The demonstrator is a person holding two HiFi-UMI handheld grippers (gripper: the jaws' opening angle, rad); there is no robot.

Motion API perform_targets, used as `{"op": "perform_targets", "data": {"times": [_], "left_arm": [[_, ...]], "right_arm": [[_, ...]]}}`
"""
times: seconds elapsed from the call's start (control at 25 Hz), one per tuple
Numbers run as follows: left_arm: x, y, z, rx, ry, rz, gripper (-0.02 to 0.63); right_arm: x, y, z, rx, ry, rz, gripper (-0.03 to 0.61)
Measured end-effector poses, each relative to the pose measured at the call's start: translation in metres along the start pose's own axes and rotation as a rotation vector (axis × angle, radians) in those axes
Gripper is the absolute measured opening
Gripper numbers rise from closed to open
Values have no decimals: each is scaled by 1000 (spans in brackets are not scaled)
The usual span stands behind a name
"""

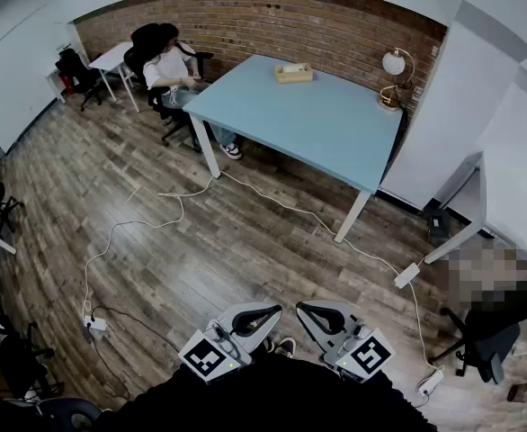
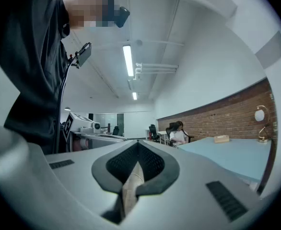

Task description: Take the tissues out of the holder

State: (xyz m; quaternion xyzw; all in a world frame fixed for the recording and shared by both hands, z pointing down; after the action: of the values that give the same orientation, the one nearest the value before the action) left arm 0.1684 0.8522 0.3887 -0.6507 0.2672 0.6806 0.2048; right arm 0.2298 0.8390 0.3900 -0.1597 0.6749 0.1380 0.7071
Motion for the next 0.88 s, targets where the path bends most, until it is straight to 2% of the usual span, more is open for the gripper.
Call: {"op": "perform_targets", "data": {"times": [0.52, 0.88], "left_arm": [[0, 6, 0, -11, -4, -17, -6], [8, 27, 6, 10, -4, -13, -6]], "right_arm": [[4, -4, -8, -27, -12, 6, 5], [8, -10, -29, -41, -9, -9, 5]]}}
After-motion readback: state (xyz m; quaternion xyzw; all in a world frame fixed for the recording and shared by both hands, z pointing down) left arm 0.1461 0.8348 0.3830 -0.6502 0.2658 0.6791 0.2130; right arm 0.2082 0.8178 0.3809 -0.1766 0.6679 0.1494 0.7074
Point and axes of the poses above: the fingertips, and each gripper's own axes: z backward along the fingers, y to its left, x out of its top, the point moved 2 cm from there along z, backward along the fingers, and after that the axes turned 1 degree about -y, right-handed, at the moved point
